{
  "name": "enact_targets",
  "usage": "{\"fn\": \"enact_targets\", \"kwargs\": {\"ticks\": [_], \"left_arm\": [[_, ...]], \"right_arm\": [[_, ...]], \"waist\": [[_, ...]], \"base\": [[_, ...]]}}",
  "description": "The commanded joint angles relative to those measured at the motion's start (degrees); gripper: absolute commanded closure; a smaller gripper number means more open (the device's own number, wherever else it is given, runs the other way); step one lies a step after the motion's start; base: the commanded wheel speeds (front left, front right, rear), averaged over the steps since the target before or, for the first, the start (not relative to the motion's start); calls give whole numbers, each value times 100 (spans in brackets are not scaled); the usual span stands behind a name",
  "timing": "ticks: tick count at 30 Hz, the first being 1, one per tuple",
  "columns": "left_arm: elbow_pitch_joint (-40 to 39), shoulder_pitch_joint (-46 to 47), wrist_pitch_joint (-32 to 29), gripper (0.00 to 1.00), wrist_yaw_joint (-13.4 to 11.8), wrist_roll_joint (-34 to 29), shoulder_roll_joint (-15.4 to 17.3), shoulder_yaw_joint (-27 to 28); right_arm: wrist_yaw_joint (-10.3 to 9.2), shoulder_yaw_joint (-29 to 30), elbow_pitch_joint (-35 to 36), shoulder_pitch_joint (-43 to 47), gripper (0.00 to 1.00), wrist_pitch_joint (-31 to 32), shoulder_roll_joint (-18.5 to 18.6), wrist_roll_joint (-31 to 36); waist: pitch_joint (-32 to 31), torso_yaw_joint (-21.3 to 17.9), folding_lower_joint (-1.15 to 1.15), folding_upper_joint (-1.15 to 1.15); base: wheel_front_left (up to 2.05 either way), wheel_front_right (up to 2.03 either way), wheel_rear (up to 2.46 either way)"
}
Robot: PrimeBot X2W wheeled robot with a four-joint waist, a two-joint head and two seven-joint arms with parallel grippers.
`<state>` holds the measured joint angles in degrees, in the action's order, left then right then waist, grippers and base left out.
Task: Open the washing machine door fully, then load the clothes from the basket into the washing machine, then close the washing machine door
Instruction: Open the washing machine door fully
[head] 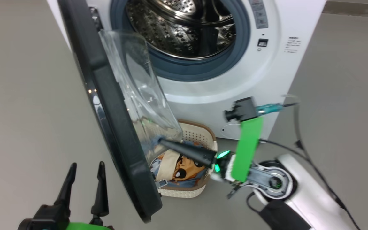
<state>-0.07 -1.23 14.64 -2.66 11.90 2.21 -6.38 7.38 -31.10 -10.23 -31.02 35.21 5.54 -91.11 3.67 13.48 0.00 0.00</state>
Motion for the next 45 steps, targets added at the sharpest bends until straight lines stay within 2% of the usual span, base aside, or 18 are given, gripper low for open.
{"fn": "enact_targets", "kwargs": {"ticks": [1,5,9,12,16,18,20,24,27,35,37,45], "left_arm": [[-112,56,36,0,21,-39,66,237],[-66,22,36,0,69,-92,66,308],[-30,-3,36,0,91,-130,66,368],[33,-12,36,0,152,-187,66,346],[85,-5,36,0,199,-253,66,360],[93,-15,36,0,214,-279,66,404],[100,-40,36,0,230,-301,66,460],[110,-102,36,0,262,-337,66,558],[116,-149,36,0,296,-360,66,618],[165,-221,36,0,360,-386,66,658],[162,-230,36,0,359,-381,66,668],[206,-327,36,0,427,-406,66,745]], "right_arm": [[11,61,273,68,0,-179,-27,186],[11,274,693,231,0,-1028,284,703],[11,280,1061,418,0,-2301,724,1280],[11,75,1151,626,0,-3298,1329,1844],[11,-154,848,986,0,-4689,2108,2532],[11,-66,740,1210,0,-4946,2231,2515],[11,327,697,1459,0,-5009,2269,2532],[11,1540,791,2128,0,-5017,1985,3284],[11,2099,891,2595,0,-5019,1669,3941],[11,3063,1011,3507,0,-5020,916,5621],[11,3135,1018,3612,0,-5020,851,5845],[11,3769,997,4158,0,-5020,80,7112]], "waist": [[-44,-103,0,0],[-41,-251,0,0],[-58,-376,0,0],[-103,-410,0,0],[-141,-456,0,0],[-158,-498,0,0],[-190,-541,0,0],[-239,-641,0,0],[-277,-742,0,0],[-413,-858,0,0],[-423,-867,0,0],[-506,-938,0,0]], "base": [[0,0,0],[0,0,0],[0,0,0],[0,0,0],[0,0,0],[0,0,0],[0,0,0],[0,0,0],[0,0,0],[0,0,0],[0,0,0],[0,0,0]]}}
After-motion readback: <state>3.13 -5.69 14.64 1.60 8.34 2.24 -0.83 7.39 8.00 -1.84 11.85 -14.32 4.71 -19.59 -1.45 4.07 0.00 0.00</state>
